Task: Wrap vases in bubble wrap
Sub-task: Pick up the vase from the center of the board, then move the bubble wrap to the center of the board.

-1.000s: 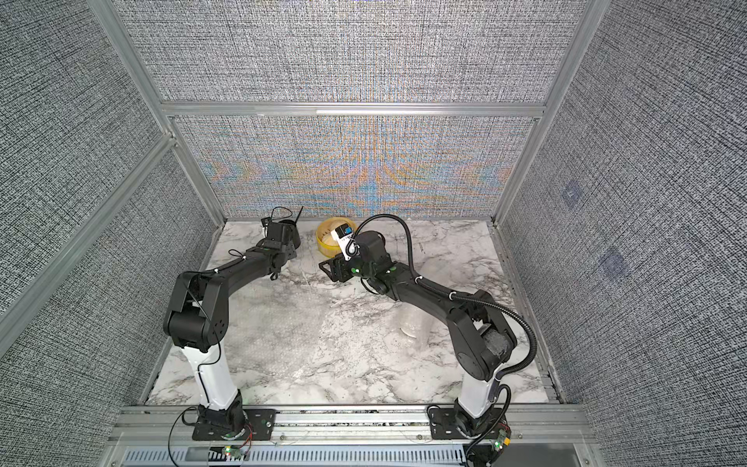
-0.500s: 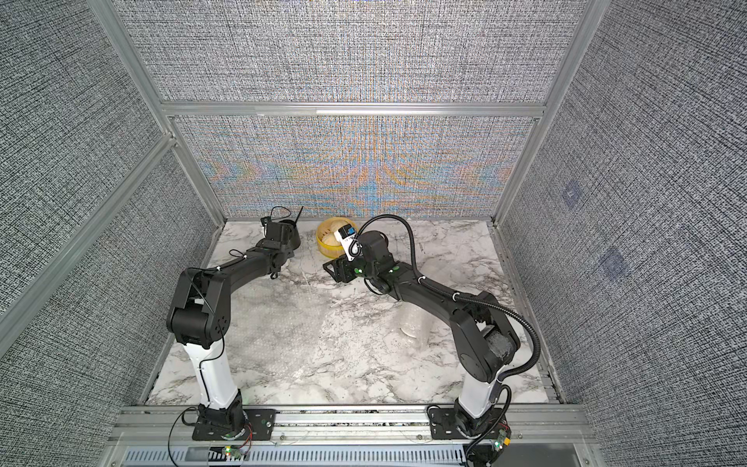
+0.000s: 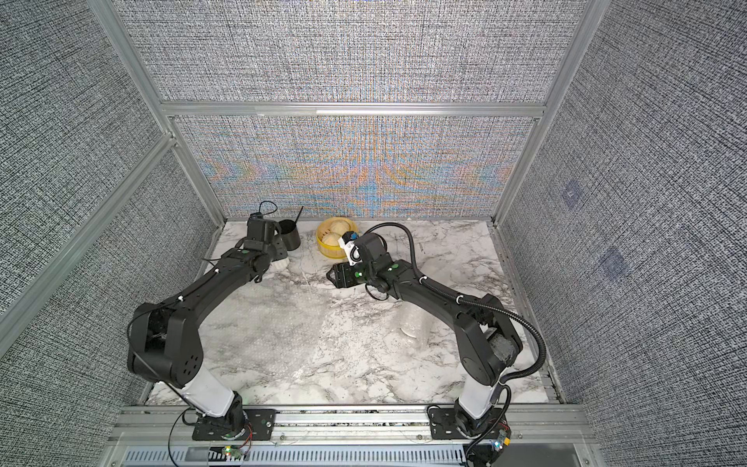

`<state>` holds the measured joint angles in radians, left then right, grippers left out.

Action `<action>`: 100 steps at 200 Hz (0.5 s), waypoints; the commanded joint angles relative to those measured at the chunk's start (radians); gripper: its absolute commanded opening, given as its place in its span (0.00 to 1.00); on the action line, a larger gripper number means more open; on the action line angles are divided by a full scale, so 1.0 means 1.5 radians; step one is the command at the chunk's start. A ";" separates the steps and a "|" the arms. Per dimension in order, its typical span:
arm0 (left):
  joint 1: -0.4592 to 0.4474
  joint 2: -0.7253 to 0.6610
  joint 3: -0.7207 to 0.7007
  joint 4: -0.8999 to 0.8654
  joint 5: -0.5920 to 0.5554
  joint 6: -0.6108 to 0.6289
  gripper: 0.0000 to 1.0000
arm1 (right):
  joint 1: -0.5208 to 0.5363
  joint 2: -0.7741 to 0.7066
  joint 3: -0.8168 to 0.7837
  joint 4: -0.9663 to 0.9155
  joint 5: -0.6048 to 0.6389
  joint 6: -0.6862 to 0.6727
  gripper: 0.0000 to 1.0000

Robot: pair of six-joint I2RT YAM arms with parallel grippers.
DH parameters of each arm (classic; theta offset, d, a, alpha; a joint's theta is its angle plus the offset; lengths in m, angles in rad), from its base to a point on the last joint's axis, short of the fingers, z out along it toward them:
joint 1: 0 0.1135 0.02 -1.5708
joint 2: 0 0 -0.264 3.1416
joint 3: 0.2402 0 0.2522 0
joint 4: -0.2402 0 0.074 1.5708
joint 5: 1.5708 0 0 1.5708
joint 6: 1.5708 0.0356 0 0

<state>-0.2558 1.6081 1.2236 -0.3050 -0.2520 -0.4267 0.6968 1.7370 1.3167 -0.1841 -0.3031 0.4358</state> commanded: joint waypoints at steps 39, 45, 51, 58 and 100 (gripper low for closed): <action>-0.007 -0.166 -0.095 -0.200 0.274 -0.045 0.10 | 0.051 0.075 -0.025 -0.030 -0.012 0.239 0.63; -0.008 -0.176 -0.103 -0.217 0.287 -0.047 0.10 | 0.057 0.086 -0.017 -0.039 -0.005 0.254 0.62; -0.011 -0.185 -0.110 -0.232 0.297 -0.048 0.09 | 0.063 0.094 -0.015 -0.029 -0.011 0.266 0.61; -0.012 -0.196 -0.119 -0.248 0.305 -0.048 0.09 | 0.069 0.106 -0.016 -0.016 -0.016 0.280 0.59; -0.019 -0.240 -0.159 -0.312 0.308 -0.067 0.08 | 0.086 0.169 0.016 -0.006 -0.030 0.321 0.42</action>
<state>-0.2798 1.2709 1.0008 -0.7208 0.1608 -0.5049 0.8146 1.9594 1.3087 -0.2012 -0.3416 0.8574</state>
